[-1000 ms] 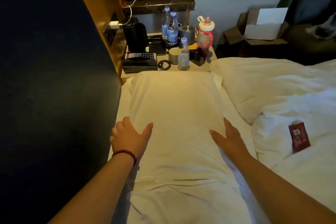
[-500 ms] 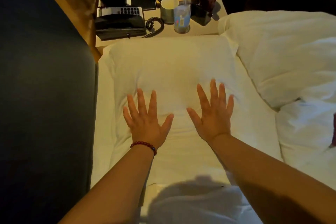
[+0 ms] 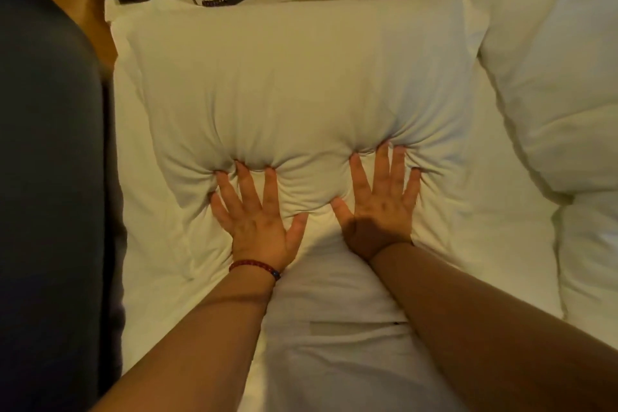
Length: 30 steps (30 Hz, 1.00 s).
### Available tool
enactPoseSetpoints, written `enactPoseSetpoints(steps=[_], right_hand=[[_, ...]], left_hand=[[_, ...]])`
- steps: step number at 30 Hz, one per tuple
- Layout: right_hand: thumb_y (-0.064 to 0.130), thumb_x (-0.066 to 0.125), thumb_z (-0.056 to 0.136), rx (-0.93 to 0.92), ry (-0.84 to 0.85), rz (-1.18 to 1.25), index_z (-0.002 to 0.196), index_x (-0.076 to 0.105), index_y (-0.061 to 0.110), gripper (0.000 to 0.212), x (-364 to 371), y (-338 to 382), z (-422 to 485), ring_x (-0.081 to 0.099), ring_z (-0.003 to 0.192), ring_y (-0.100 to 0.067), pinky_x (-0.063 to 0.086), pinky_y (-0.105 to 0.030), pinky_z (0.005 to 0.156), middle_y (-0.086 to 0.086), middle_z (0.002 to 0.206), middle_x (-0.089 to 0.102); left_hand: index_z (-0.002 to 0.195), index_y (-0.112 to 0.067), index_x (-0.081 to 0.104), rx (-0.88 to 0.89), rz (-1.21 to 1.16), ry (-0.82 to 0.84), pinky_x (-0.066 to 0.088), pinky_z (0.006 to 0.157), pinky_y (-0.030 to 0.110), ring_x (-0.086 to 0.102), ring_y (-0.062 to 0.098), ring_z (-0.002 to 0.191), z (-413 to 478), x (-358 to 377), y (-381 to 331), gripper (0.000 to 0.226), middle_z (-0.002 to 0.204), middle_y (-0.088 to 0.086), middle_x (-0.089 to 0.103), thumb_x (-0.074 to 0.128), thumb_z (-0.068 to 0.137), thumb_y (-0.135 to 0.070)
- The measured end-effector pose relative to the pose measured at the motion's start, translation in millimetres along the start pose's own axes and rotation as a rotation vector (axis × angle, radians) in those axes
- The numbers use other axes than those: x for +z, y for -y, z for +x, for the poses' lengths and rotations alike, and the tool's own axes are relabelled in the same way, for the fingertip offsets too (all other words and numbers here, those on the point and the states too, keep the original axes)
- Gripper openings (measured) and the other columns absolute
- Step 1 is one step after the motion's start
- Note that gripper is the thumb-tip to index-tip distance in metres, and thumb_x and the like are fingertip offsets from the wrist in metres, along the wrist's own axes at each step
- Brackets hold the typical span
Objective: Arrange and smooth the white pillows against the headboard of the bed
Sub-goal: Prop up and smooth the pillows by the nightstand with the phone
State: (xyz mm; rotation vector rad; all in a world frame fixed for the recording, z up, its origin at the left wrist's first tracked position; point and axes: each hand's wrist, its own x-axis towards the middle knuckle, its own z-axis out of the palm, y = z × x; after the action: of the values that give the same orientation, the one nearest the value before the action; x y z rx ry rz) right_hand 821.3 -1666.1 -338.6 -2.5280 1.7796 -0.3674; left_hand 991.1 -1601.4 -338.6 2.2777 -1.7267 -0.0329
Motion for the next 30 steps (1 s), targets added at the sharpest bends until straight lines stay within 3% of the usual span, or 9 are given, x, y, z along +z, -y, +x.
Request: enactPoseSetpoints(steps=[7,9,12,15,20,25,30], right_hand=[[0.059,0.020,0.096,0.005,0.031,-0.018,0.149,0.025,0.024,0.064,1,3,1,0.018,0.144,-0.038,0.008,-0.055,0.115,-0.023,0.154,0.030],[0.057,0.019,0.096,-0.006,0.035,-0.014,0.148,0.027,0.023,0.063,3,2,2,0.019,0.143,-0.039,0.012,-0.055,0.113,-0.025,0.152,0.033],[0.060,0.018,0.096,-0.014,0.074,0.007,0.147,0.027,0.023,0.064,5,1,3,0.017,0.143,-0.039,0.004,-0.053,0.113,-0.026,0.153,0.031],[0.061,0.013,0.095,-0.017,0.130,0.022,0.149,0.016,0.028,0.064,8,2,5,0.014,0.143,-0.035,-0.003,-0.051,0.113,-0.019,0.154,0.020],[0.062,0.011,0.095,-0.032,0.169,0.061,0.150,0.006,0.033,0.062,12,2,5,0.010,0.143,-0.035,-0.017,-0.045,0.114,-0.017,0.156,0.015],[0.060,0.012,0.095,-0.047,0.172,0.072,0.150,0.018,0.026,0.065,17,0,5,0.007,0.144,-0.035,-0.018,-0.043,0.115,-0.017,0.155,0.015],[0.062,0.010,0.095,-0.047,0.172,0.067,0.150,0.010,0.031,0.063,20,1,5,0.013,0.143,-0.035,-0.019,-0.043,0.114,-0.022,0.154,0.026]], left_hand=[[0.148,-0.026,0.007,-0.028,0.024,0.006,-0.008,0.112,0.052,0.007,0.045,0.138,0,1,0,0.072,0.152,0.021,0.007,0.026,0.090,-0.064],[0.146,-0.027,0.008,-0.036,0.025,0.023,-0.009,0.111,0.050,0.007,0.044,0.137,1,1,1,0.071,0.151,0.019,0.008,0.021,0.090,-0.067],[0.145,-0.027,0.009,-0.052,0.008,0.041,-0.003,0.111,0.052,0.009,0.044,0.136,2,2,1,0.069,0.150,0.018,0.010,0.014,0.090,-0.069],[0.144,-0.025,0.009,-0.065,0.006,0.063,0.004,0.108,0.055,0.010,0.045,0.135,3,6,2,0.068,0.148,0.020,0.011,0.013,0.091,-0.067],[0.143,-0.024,0.009,-0.064,0.020,0.107,0.005,0.107,0.055,0.011,0.047,0.132,4,11,4,0.068,0.145,0.021,0.013,0.010,0.091,-0.067],[0.142,-0.023,0.012,-0.069,0.020,0.092,0.004,0.107,0.055,0.012,0.046,0.132,3,16,4,0.068,0.145,0.019,0.015,0.010,0.091,-0.068],[0.144,-0.024,0.010,-0.049,0.012,0.044,0.009,0.105,0.057,0.011,0.046,0.134,3,14,4,0.069,0.148,0.018,0.013,0.013,0.091,-0.068]])
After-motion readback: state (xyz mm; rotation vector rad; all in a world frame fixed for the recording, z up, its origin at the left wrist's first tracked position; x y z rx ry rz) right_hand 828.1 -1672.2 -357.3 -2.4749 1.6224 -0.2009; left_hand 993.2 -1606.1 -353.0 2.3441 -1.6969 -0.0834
